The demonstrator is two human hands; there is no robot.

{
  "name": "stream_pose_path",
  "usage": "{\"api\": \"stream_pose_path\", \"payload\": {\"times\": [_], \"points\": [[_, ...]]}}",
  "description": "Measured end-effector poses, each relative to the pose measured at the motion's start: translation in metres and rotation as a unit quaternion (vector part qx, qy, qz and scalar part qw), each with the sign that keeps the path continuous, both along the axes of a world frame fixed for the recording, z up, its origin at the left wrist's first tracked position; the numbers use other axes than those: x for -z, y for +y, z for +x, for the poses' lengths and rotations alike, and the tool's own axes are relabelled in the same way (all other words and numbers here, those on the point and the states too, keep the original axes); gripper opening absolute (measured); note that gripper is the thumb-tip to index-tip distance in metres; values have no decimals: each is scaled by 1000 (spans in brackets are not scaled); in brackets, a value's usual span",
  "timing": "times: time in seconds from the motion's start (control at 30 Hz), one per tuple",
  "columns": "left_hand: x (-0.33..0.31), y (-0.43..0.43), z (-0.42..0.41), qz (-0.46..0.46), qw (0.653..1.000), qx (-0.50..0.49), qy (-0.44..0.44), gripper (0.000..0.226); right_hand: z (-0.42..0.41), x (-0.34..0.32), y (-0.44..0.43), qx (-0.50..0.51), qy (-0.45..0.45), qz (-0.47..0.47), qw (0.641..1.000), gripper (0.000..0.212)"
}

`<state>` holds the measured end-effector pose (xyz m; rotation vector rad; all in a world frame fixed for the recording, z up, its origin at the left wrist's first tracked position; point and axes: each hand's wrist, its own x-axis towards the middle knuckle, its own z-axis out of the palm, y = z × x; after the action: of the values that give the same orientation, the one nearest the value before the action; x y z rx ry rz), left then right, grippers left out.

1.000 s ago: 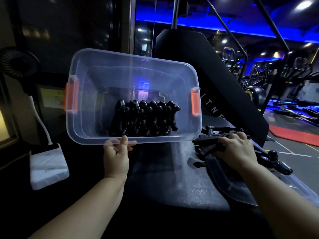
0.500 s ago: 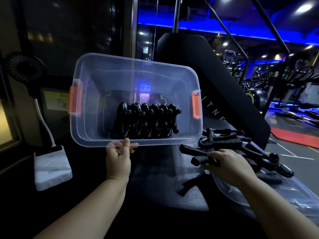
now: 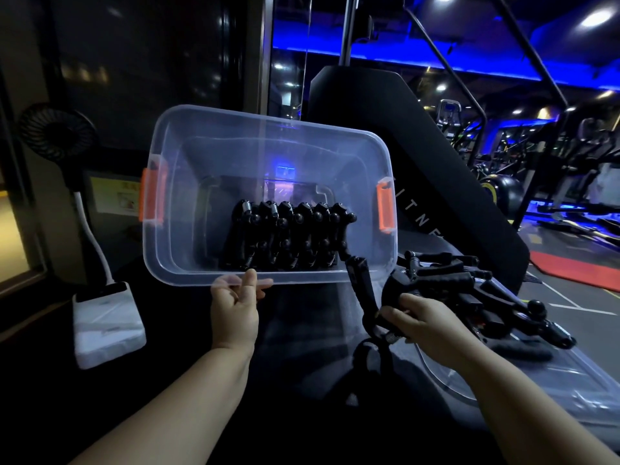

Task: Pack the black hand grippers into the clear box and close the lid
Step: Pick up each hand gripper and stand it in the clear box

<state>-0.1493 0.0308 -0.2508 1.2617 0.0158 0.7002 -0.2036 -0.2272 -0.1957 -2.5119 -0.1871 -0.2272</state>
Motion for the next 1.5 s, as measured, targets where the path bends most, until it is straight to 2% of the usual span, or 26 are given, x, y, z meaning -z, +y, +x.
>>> {"api": "stream_pose_path", "payload": {"times": [0.17, 0.37, 0.67, 0.8, 0.9, 1.0, 1.13, 1.33, 1.5], "points": [[-1, 0, 0, -4, 1000, 0, 1, 24, 1, -1, 8, -13, -14, 68, 998, 32], [-1, -1, -2, -4, 1000, 0, 3, 26, 6, 0, 15, -9, -6, 138, 990, 2], [-2, -1, -2, -10, 1000, 6, 1, 19, 6, 11, 21, 26, -79, 113, 990, 52], [-4, -2, -4, -19, 1000, 8, -7, 17, 5, 20, 25, 49, -113, 87, 989, 96], [-5, -2, -4, -19, 1000, 9, -6, 18, 2, 23, 25, 60, -131, 53, 988, 111], [-4, -2, -4, -16, 1000, 10, -3, 21, -4, 20, 24, 41, -125, -14, 991, 117], [-3, 0, -2, -16, 1000, 11, 0, 23, -13, 8, 23, 17, -57, -111, 992, 117], [-3, 0, -5, -24, 1000, 16, 4, 18, -16, 8, 19, 6, -42, -90, 995, 125], [-3, 0, -4, -29, 999, 25, 9, 17, -18, 8, 23, -19, -77, -103, 991, 124]]}}
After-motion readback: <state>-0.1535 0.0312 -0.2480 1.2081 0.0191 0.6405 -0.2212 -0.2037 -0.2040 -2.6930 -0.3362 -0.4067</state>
